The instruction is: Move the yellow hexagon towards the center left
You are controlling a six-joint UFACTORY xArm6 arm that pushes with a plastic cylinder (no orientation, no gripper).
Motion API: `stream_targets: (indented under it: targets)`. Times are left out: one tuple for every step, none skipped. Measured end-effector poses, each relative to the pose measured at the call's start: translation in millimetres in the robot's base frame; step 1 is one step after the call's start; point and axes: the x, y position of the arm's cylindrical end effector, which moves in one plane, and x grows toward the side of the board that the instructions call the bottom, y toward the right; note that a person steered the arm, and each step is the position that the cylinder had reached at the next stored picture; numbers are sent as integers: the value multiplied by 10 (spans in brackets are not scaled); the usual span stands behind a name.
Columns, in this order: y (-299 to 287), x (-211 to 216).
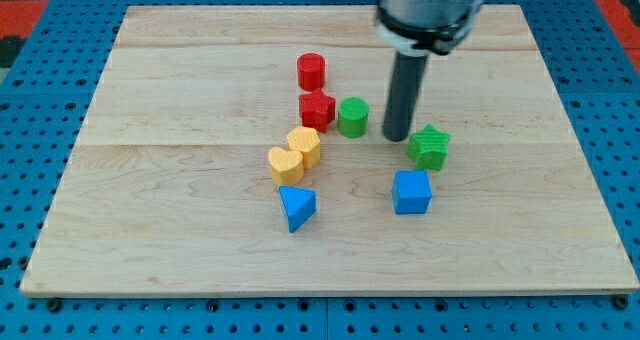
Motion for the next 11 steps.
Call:
stream_targets:
  targets:
    - [-235, 71]
    - [-437, 366]
    - [-1013, 383]
    - [-1512, 276]
    - [-1214, 313]
    - [-898, 237]
    - [-1227, 34]
    - [-1692, -190]
    - [-2472, -110]
    - [-1984, 16]
    - [-1271, 434]
